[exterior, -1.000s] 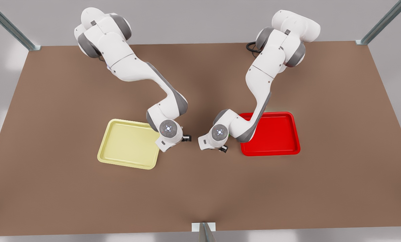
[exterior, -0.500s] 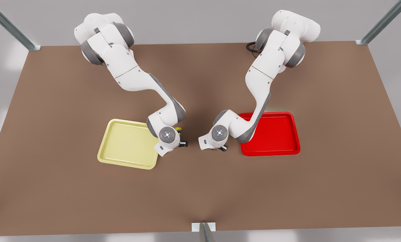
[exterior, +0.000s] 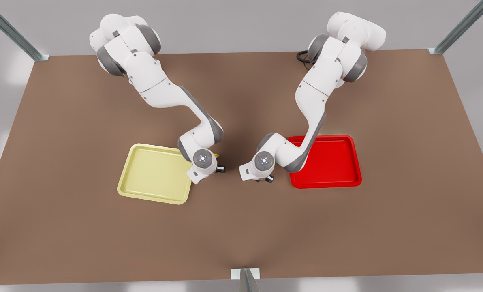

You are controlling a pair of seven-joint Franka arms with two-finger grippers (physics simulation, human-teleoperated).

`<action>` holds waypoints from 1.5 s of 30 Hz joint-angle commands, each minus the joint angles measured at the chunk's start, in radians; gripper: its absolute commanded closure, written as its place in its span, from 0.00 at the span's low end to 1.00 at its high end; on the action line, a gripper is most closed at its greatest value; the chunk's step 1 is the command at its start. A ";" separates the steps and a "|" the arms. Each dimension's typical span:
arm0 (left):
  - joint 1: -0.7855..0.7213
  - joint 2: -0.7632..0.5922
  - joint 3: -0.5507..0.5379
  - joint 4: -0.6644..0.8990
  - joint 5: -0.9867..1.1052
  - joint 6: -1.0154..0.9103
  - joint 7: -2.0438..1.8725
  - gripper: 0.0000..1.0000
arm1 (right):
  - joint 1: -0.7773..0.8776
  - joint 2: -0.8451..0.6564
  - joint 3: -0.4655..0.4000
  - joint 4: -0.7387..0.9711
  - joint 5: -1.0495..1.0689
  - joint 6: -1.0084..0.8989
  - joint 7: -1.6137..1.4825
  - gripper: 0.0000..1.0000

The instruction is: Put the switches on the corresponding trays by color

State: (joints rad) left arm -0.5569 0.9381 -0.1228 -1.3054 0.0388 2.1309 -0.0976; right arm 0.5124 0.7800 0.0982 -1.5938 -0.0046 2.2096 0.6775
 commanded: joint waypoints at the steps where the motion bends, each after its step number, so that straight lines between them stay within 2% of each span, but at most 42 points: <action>1: 0.000 0.001 0.000 0.000 -0.014 0.000 0.001 0.49 | 0.000 -0.001 0.000 0.000 0.000 -0.001 0.003 0.18; 7: 0.000 -0.027 0.005 0.008 -0.014 -0.023 0.006 0.48 | 0.000 -0.004 0.006 0.000 0.000 -0.002 0.007 0.21; 8: 0.002 -0.042 0.009 0.008 -0.014 -0.051 0.010 0.48 | 0.000 -0.005 0.008 -0.006 0.000 -0.002 0.007 0.25; 12: 0.012 -0.130 0.043 -0.009 -0.007 -0.206 0.058 0.49 | 0.000 -0.007 0.008 -0.014 0.000 -0.004 0.008 0.31; 16: 0.014 -0.255 0.115 -0.192 -0.008 -0.174 0.150 0.48 | 0.000 -0.018 0.018 -0.020 0.000 -0.010 0.030 0.31; 20: 0.012 -0.416 0.199 -0.492 -0.010 -0.014 0.295 0.48 | 0.000 -0.019 0.023 -0.025 0.000 -0.010 0.034 0.31; 21: 0.012 -0.466 0.213 -0.612 -0.010 0.090 0.318 0.48 | 0.000 -0.019 0.023 -0.034 0.000 -0.002 0.036 0.34; 22: 0.012 -0.487 0.235 -0.661 -0.010 0.109 0.346 0.48 | 0.000 -0.019 0.023 -0.034 0.000 -0.002 0.034 0.37; 24: 0.012 -0.539 0.262 -0.765 -0.010 0.155 0.381 0.47 | 0.000 -0.021 0.023 -0.034 0.000 -0.001 0.034 0.37; 27: 0.011 -0.568 0.290 -0.848 -0.010 0.195 0.410 0.46 | 0.000 -0.022 0.023 -0.034 0.000 -0.001 0.034 0.40; 30: 0.011 -0.532 0.290 -0.841 -0.010 0.205 0.409 0.41 | -0.002 -0.028 0.023 -0.034 0.000 -0.002 0.036 0.43; 31: 0.011 -0.525 0.290 -0.839 -0.010 0.207 0.409 0.31 | -0.002 -0.028 0.023 -0.034 0.000 -0.002 0.036 0.45; 32: 0.011 -0.525 0.290 -0.839 -0.010 0.205 0.409 0.11 | -0.002 -0.028 0.023 -0.034 0.000 -0.001 0.034 0.45; 33: 0.011 -0.525 0.290 -0.839 -0.010 0.205 0.409 0.00 | -0.002 -0.027 0.023 -0.034 0.000 0.001 0.036 0.46; 45: 0.011 -0.539 0.292 -0.838 -0.010 0.190 0.409 0.00 | -0.002 -0.034 0.023 -0.035 0.000 -0.002 0.036 0.49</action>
State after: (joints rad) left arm -0.5460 0.3926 0.1687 -2.1378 0.0437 2.3180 0.3093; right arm 0.5108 0.7442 0.1212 -1.6293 0.0051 2.2107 0.7060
